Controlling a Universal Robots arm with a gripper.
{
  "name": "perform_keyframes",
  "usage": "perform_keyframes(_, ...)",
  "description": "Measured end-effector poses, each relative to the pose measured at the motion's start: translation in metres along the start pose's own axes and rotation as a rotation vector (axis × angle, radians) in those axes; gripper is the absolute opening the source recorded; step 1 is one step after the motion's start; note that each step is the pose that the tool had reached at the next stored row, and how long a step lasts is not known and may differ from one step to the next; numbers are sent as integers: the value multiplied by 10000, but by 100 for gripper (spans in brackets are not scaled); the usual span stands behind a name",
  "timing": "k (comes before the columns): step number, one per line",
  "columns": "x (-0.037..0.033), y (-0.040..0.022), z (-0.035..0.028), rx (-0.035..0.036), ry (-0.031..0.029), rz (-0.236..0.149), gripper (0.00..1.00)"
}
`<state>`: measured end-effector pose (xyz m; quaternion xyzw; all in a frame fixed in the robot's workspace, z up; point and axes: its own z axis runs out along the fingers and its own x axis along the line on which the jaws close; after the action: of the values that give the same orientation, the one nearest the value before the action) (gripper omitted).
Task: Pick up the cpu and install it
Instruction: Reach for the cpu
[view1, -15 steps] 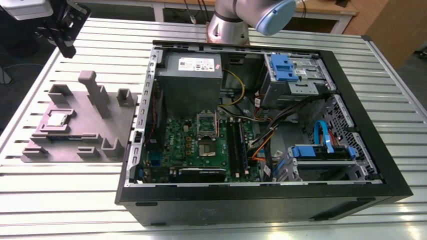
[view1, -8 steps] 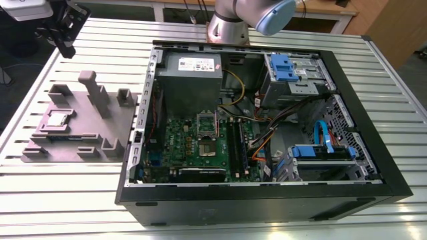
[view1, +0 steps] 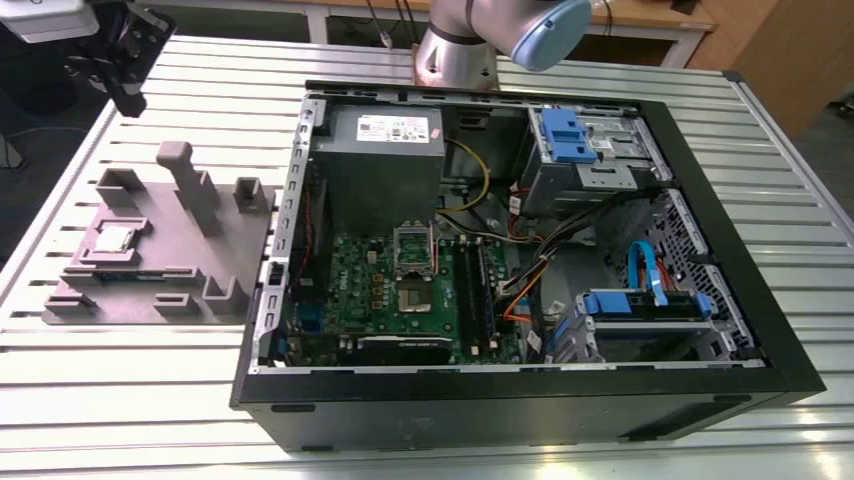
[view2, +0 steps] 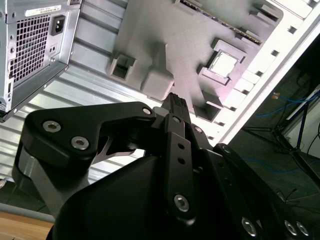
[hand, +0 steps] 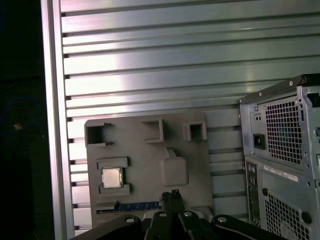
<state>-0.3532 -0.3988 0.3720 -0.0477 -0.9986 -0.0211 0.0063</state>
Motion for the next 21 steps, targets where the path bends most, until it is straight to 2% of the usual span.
perform_keyframes(21, 57, -6, 6, 0, 0, 0, 10)
